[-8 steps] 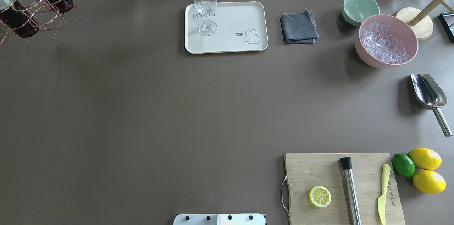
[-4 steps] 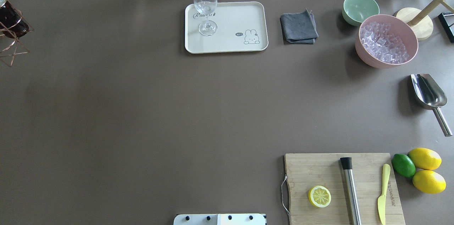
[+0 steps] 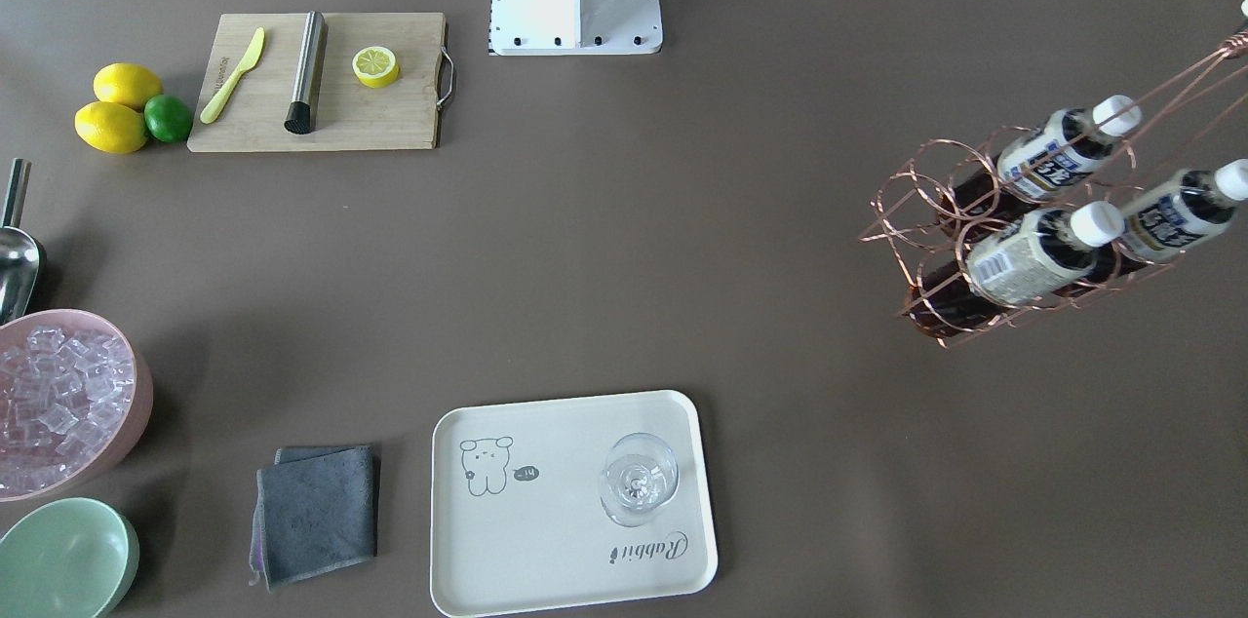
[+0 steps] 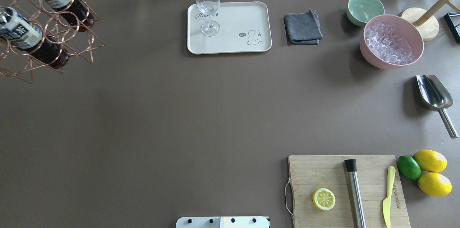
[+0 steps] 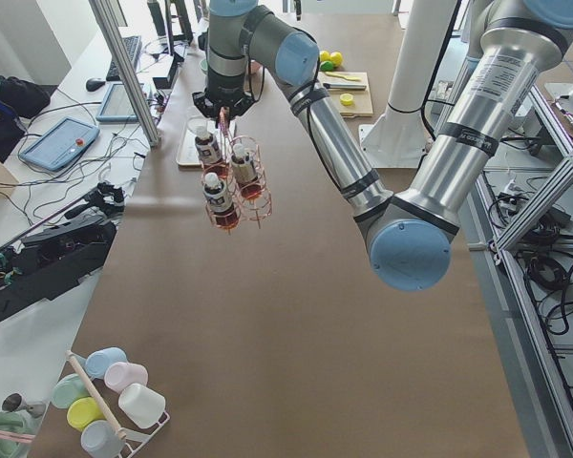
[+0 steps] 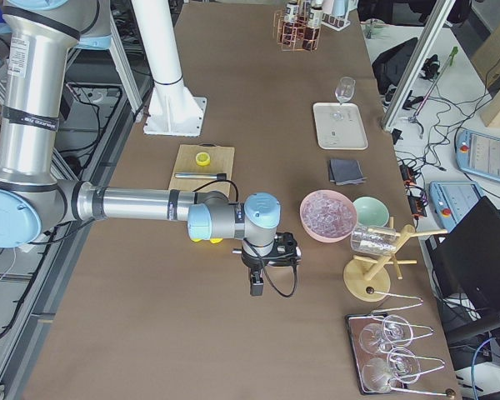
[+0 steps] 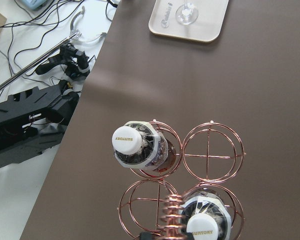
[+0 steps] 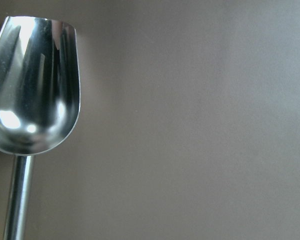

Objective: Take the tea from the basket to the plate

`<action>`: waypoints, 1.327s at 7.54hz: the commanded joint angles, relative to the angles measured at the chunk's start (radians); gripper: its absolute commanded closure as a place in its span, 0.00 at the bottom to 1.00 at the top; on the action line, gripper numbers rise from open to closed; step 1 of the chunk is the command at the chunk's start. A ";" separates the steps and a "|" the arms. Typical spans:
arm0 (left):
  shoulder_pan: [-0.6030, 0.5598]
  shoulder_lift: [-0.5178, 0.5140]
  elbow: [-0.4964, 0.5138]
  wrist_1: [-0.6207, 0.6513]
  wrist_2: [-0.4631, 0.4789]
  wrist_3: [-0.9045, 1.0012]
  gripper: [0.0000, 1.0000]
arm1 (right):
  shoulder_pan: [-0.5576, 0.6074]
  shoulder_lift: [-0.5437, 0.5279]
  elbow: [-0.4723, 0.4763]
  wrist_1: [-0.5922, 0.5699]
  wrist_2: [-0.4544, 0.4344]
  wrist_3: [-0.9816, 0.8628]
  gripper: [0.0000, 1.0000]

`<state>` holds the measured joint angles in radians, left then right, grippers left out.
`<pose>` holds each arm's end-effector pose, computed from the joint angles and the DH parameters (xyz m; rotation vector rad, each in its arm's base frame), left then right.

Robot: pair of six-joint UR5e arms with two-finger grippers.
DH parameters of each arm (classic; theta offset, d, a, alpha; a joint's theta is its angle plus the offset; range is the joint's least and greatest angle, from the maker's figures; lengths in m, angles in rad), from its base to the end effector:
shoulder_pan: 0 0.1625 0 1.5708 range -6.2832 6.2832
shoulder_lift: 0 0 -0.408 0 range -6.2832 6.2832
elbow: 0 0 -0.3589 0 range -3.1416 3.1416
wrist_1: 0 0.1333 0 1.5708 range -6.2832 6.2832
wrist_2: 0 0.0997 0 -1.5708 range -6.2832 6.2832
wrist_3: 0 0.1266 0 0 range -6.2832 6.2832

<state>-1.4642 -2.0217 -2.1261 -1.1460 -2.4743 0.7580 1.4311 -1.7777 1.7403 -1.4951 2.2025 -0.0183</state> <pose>0.0191 -0.4970 0.2372 0.8326 0.6908 1.0453 0.0053 -0.3828 0.6735 -0.0014 -0.6334 -0.1648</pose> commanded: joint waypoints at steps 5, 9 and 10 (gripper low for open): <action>0.413 -0.130 0.007 -0.148 0.063 -0.186 1.00 | -0.049 0.064 -0.008 0.076 0.256 0.045 0.01; 0.531 -0.259 0.106 -0.196 0.069 -0.204 1.00 | -0.168 0.242 0.008 0.076 0.350 0.482 0.01; 0.571 -0.268 0.098 -0.202 0.087 -0.253 1.00 | -0.205 0.279 0.013 0.076 0.374 0.588 0.01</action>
<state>-0.9575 -2.2539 -2.0323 -1.3424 -2.4058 0.5610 1.2830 -1.5655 1.7463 -1.4196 2.5405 0.3941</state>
